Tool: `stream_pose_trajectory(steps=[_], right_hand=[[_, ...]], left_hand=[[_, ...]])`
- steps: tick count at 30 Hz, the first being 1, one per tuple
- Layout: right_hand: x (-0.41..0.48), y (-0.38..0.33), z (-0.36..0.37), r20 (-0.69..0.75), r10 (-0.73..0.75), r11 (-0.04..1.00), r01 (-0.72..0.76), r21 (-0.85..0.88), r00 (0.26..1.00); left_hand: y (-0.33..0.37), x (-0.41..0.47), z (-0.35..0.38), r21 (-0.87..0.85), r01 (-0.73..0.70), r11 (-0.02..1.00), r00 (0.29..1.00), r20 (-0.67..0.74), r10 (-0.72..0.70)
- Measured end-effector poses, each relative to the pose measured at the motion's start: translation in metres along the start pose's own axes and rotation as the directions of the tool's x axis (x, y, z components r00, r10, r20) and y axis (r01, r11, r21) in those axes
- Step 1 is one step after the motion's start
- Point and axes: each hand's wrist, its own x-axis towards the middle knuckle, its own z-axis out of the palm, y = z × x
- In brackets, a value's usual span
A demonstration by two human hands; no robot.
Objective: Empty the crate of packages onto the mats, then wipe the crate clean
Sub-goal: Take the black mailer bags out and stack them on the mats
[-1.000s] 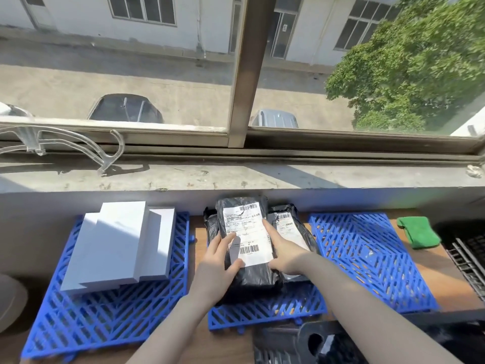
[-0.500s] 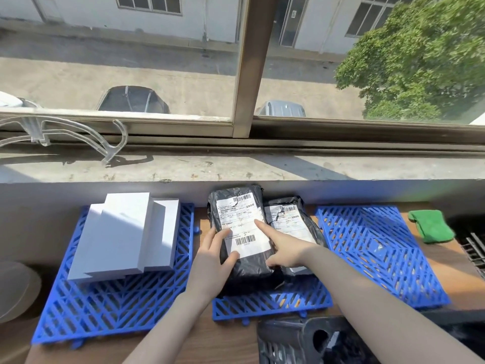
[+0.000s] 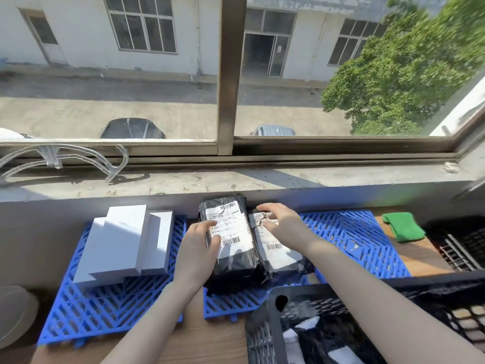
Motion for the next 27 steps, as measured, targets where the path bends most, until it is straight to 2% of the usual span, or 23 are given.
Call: stream_pose_trajectory(steps=[3,5,9,13,16,19,22,27], right_hand=[[-0.021,0.0,-0.025,-0.083,-0.016,1.0,0.013,-0.026,0.996],[-0.041,0.001,-0.039,-0.152,-0.007,1.0,0.01,0.023,0.988],[-0.095,0.006,-0.063,-0.262,-0.07,0.993,0.091,0.069,0.963],[-0.152,0.014,-0.08,-0.333,-0.13,0.982,0.167,0.085,0.934],[-0.194,0.03,-0.088,-0.326,-0.161,0.978,0.194,0.071,0.932],[-0.227,0.056,-0.092,-0.281,-0.145,0.984,0.168,0.06,0.949],[-0.252,0.083,-0.087,-0.129,-0.043,0.998,0.049,0.044,0.991],[-0.283,0.119,-0.058,0.158,0.132,0.988,-0.117,-0.102,0.979]], left_hand=[[0.035,-0.017,-0.01,-0.07,-0.077,0.995,0.996,-0.051,0.074],[0.059,-0.033,-0.015,-0.134,-0.116,0.984,0.992,-0.073,0.107],[0.11,-0.075,-0.018,-0.155,-0.23,0.961,0.97,-0.116,0.213],[0.156,-0.126,-0.013,-0.103,-0.327,0.939,0.939,-0.142,0.312],[0.181,-0.16,0.003,-0.032,-0.361,0.932,0.93,-0.092,0.357],[0.197,-0.193,0.028,0.069,-0.302,0.951,0.951,0.094,0.295],[0.198,-0.216,0.056,0.248,-0.214,0.945,0.939,0.318,0.129],[0.187,-0.246,0.089,0.39,-0.089,0.916,0.888,0.448,-0.104]])
